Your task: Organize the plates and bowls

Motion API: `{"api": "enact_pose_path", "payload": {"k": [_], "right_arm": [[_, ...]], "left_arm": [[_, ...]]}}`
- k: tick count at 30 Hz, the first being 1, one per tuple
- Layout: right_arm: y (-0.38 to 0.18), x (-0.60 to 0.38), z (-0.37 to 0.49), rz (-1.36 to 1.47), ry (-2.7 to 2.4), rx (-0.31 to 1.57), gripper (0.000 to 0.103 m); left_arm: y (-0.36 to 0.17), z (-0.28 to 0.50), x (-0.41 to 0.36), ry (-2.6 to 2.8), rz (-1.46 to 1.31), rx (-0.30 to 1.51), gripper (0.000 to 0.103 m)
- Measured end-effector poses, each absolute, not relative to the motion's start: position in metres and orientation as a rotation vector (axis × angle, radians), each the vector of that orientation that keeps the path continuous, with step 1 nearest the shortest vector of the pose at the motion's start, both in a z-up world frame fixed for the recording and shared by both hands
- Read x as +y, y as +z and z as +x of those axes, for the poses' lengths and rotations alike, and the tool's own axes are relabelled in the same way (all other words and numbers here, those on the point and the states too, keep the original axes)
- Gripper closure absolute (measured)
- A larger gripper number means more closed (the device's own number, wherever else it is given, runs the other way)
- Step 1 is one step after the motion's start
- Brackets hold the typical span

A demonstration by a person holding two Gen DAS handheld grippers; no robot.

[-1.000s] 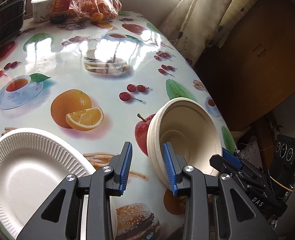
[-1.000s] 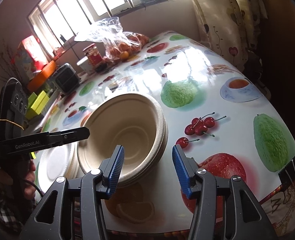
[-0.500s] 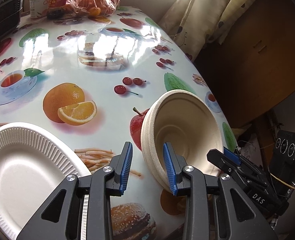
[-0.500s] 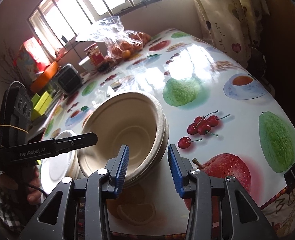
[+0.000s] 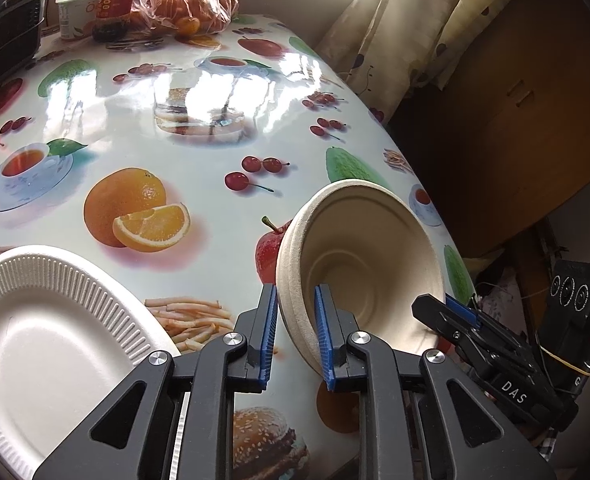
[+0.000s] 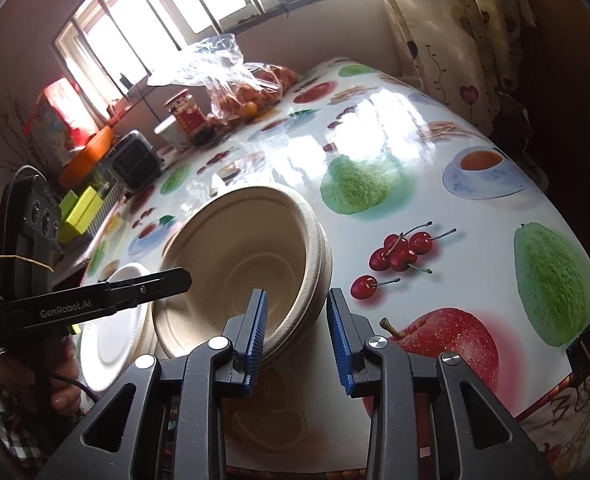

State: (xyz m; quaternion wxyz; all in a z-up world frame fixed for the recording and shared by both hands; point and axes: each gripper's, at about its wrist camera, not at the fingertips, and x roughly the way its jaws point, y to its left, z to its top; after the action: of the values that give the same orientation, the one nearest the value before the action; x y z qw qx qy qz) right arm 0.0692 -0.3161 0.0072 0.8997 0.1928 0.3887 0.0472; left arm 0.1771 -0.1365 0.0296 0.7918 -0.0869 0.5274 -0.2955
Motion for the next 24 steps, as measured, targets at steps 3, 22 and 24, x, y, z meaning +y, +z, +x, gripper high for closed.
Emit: {"api": "enact_pose_path", "payload": {"k": [3,22,24], "right_arm": [[0.008,-0.318,0.069,0.400,0.095,0.805,0.073],[0.021,-0.312,0.072,0.385,0.118,0.788,0.073],[0.022,-0.309,0.072,0.383,0.124,0.789,0.073]], "left_arm": [[0.030,0.177,-0.137,-0.636,-0.186,1.135,0.083],[0.042,0.170,-0.121,-0.617,-0.210,1.109,0.083],[0.043,0.167,-0.119,-0.611,-0.211,1.104,0.083]]}}
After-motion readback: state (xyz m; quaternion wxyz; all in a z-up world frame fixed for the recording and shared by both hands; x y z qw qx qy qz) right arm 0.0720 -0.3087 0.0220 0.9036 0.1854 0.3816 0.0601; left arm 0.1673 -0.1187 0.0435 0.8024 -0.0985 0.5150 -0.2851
